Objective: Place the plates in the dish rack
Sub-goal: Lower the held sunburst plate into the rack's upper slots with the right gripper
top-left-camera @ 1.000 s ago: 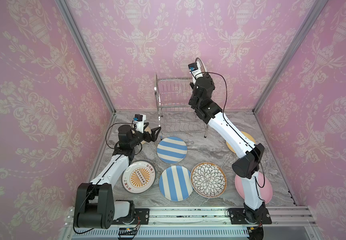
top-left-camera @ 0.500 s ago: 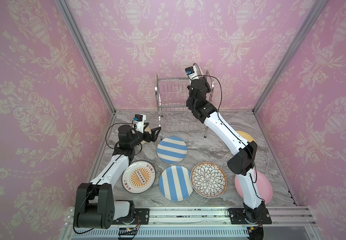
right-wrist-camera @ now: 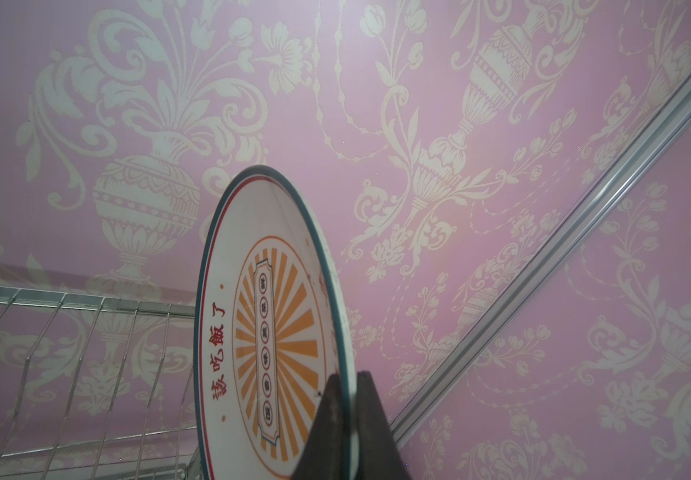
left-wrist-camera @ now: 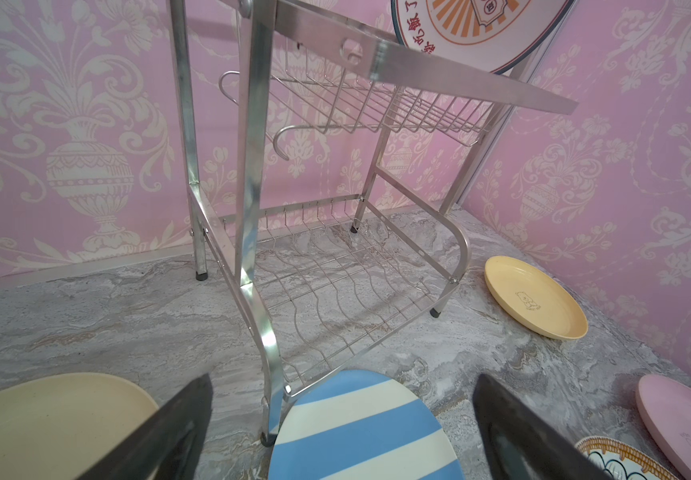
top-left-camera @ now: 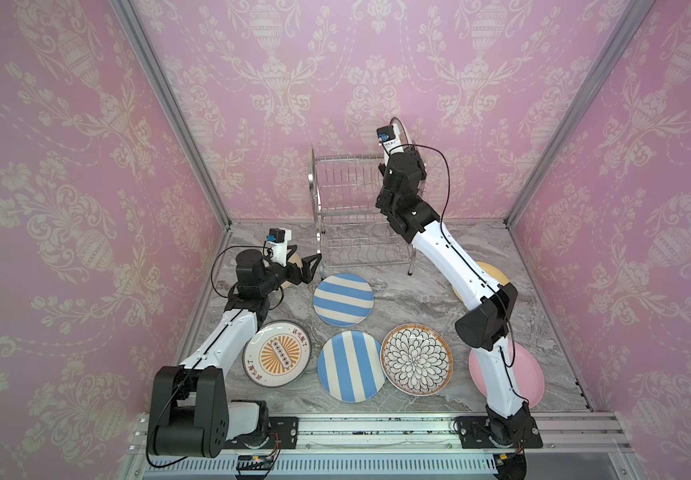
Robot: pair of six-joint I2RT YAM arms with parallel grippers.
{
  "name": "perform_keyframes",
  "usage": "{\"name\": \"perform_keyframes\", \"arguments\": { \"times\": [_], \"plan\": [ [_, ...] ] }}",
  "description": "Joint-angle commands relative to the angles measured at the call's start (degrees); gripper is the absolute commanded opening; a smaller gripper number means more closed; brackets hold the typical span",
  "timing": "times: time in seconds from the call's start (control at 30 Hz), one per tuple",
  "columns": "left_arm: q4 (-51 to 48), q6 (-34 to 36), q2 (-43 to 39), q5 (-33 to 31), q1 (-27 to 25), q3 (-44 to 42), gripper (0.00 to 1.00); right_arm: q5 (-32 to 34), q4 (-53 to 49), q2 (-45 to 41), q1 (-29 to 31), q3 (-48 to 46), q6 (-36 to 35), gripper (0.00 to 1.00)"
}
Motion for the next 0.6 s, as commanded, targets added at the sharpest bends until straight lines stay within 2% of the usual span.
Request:
{"name": "perform_keyframes", "arguments": {
  "times": [0.0,0.2,0.57],
  "plan": [
    [0.3,-0.2,-0.3,0.5,0.5,1.4,0.99,1.5,4.9,-2.5,-0.6,2.1,-1.3,0.0],
    [0.0,0.0,-0.4,0.4,0.6,1.4,0.99,2.3,6.2,-1.0,-0.8,2.6,-2.7,0.0],
    [0.0,0.1,-0.3,0.4,0.6,1.4,0.99,0.5,2.5,-0.7,-1.3,2.7,2.5,0.0]
  ]
}}
